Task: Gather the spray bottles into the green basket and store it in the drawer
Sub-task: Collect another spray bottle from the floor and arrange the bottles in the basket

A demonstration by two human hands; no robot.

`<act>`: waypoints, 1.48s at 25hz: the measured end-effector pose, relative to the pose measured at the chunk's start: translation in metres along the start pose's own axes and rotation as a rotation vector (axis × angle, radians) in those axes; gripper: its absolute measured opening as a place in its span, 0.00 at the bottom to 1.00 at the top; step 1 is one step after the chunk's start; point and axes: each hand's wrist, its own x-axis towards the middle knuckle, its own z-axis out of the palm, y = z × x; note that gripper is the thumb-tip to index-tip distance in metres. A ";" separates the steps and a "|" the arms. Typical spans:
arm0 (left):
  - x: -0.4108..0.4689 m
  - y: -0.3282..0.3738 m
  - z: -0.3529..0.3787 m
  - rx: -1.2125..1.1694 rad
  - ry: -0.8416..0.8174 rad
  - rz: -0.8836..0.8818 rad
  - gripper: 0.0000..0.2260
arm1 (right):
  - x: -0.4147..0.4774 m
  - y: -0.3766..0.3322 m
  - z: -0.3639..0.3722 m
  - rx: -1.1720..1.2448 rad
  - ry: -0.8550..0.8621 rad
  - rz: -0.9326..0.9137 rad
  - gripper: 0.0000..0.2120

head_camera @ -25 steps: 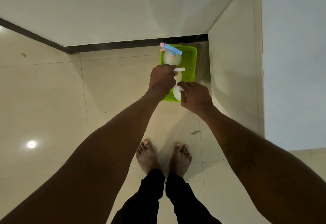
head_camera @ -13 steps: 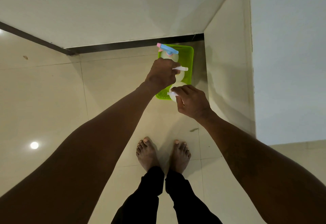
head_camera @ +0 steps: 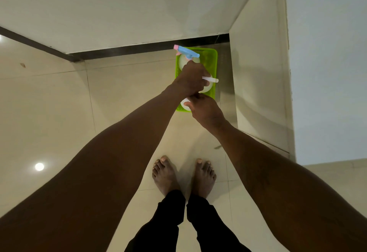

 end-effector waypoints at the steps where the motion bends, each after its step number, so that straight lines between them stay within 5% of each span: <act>1: 0.001 -0.002 0.002 -0.015 -0.002 -0.004 0.14 | 0.002 0.001 0.003 0.032 -0.023 0.016 0.11; 18: -0.006 -0.026 0.015 -0.108 0.165 -0.015 0.19 | 0.025 -0.005 0.025 0.123 -0.181 0.302 0.14; 25: -0.044 -0.029 -0.014 -0.062 0.293 -0.079 0.17 | 0.007 -0.012 -0.012 0.221 -0.105 0.391 0.31; 37: -0.150 0.020 -0.078 -0.059 0.228 -0.155 0.16 | -0.044 -0.073 -0.129 0.149 0.008 0.429 0.20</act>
